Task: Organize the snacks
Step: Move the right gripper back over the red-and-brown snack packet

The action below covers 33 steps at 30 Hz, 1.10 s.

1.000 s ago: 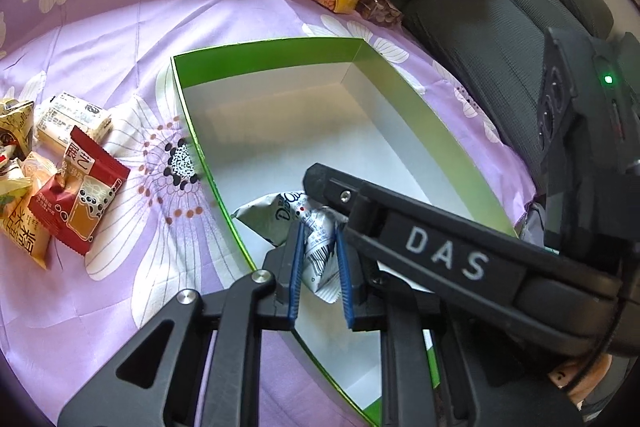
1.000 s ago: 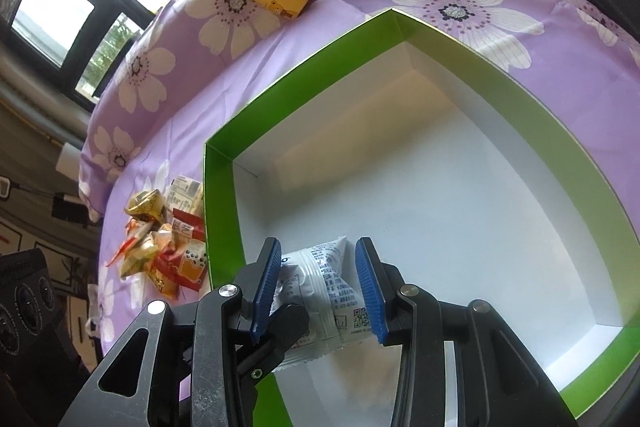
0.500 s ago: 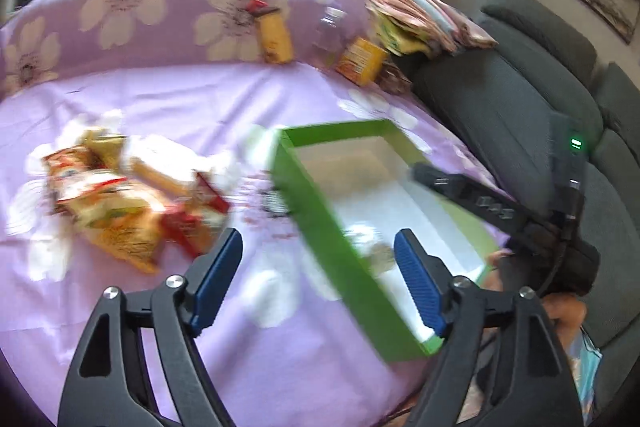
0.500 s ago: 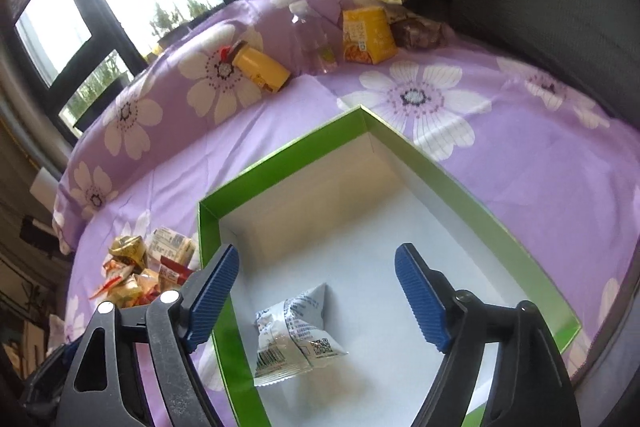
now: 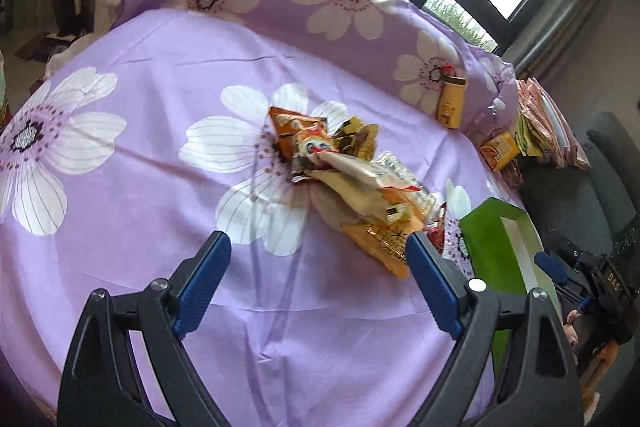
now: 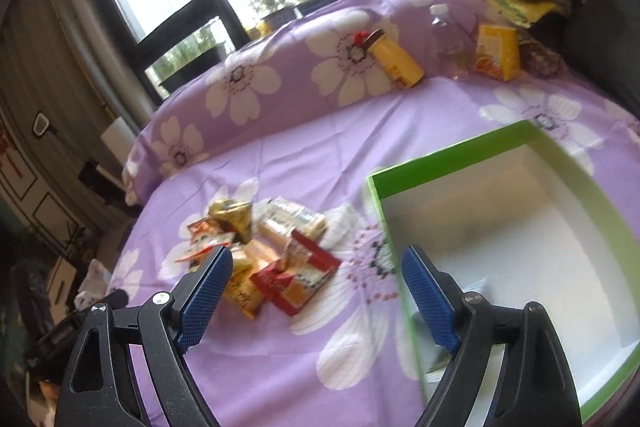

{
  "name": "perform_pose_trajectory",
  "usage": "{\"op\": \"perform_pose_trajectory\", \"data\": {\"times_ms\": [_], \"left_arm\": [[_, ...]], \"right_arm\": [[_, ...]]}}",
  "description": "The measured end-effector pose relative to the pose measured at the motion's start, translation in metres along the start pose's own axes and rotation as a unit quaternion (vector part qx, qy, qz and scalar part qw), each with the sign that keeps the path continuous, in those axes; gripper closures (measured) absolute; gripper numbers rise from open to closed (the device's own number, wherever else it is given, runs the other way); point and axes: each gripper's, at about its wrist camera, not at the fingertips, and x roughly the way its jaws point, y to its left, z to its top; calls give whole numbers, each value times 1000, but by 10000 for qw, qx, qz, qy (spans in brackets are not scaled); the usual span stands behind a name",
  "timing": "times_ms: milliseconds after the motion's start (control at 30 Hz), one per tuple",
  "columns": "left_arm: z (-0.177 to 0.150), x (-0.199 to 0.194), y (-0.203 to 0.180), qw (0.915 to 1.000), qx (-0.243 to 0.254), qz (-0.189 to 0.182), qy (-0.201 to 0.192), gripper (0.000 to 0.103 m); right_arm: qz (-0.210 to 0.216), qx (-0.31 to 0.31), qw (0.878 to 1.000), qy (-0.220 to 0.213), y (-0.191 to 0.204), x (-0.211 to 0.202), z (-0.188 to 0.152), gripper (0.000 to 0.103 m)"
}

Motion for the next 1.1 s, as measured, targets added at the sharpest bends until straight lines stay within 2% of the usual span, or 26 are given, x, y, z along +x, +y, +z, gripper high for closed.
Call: {"op": "perform_pose_trajectory", "data": {"times_ms": [67,133,267,400,467,533,567,600,867,1033,1067,1100], "left_arm": [[2,3,9,9999,-117,66,24,13],[3,4,14,9998,-203,57,28,13],[4,4,15,9998,-181,14,86,13],[5,4,16,9998,-95,193,31,13],[4,6,17,9998,-96,161,90,13],[5,8,18,9998,-125,92,134,13],[5,9,18,9998,-135,69,140,13],[4,9,18,9998,-137,61,147,13],[2,16,18,9993,-192,63,301,13],[1,18,16,9992,-132,119,360,13],[0,19,16,9991,-123,123,374,13],[-1,19,16,9992,-119,94,373,13]], "right_arm": [[90,388,9980,500,5,23,-3,16],[121,576,9949,821,12,46,-5,16],[-363,684,9889,1267,20,90,-8,17],[-727,760,9848,1381,17,121,-9,20],[-729,838,9838,1409,13,125,-9,27],[-705,982,9824,1422,6,134,-8,29],[-727,913,9836,1376,6,136,-8,42],[-755,856,9842,1356,5,136,-9,44],[-826,391,9870,1322,15,118,-12,53],[-481,232,9867,1532,24,95,-31,54],[-408,149,9868,1559,29,91,-36,57],[-321,40,9870,1577,34,88,-40,64]]}}
